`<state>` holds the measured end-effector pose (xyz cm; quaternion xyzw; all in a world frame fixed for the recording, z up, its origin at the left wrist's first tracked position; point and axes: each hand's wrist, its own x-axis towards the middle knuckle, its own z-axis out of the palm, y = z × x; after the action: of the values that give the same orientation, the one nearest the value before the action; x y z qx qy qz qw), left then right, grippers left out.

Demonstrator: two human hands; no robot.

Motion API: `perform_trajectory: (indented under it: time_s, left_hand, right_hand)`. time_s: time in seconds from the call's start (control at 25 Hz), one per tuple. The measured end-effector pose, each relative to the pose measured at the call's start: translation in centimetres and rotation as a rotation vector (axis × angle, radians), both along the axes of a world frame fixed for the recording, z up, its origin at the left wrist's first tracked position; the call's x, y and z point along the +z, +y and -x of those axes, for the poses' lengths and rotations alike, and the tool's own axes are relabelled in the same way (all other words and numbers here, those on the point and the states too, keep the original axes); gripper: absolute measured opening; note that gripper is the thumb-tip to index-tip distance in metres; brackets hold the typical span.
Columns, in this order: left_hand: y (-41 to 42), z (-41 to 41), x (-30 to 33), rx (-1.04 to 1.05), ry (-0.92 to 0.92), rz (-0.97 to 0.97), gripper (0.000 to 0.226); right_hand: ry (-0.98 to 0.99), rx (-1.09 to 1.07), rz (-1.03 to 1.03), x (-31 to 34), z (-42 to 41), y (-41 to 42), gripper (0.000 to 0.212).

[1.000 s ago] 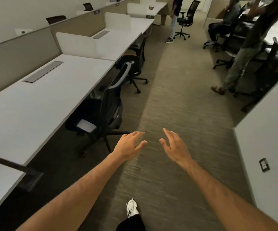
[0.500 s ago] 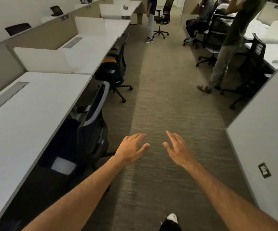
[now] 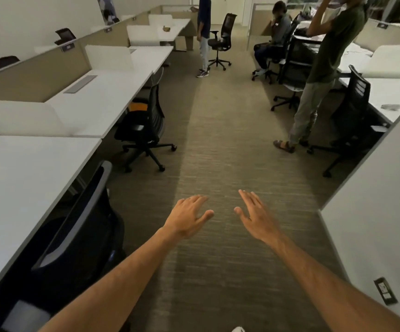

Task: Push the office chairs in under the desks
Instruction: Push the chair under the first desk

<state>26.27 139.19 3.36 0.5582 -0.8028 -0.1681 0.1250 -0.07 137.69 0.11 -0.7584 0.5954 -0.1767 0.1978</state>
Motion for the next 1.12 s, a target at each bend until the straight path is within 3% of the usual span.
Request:
perform_trajectory:
  time_s: [0.2, 0.44, 0.6, 1.12]
  left_hand:
    - [-9.1, 4.9, 0.5, 0.018, 0.025, -0.007, 0.070]
    - [-19.8, 8.7, -0.7, 0.016, 0.043, -0.030, 0.076]
    - [-28.7, 9.5, -2.7, 0.005, 0.025, -0.049, 0.078]
    - [-60.0, 7.2, -4.1, -0.005, 0.005, -0.123, 0.079]
  right_hand:
    - [-0.013, -0.029, 0.009, 2.3, 5.4, -9.3, 0.067]
    - [-0.003, -0.023, -0.017, 0.4, 8.6, -19.2, 0.075]
    - [0.018, 0.026, -0.002, -1.7, 8.8, -28.0, 0.086]
    - [0.031, 0.060, -0.030, -2.4, 5.9, -59.3, 0.090]
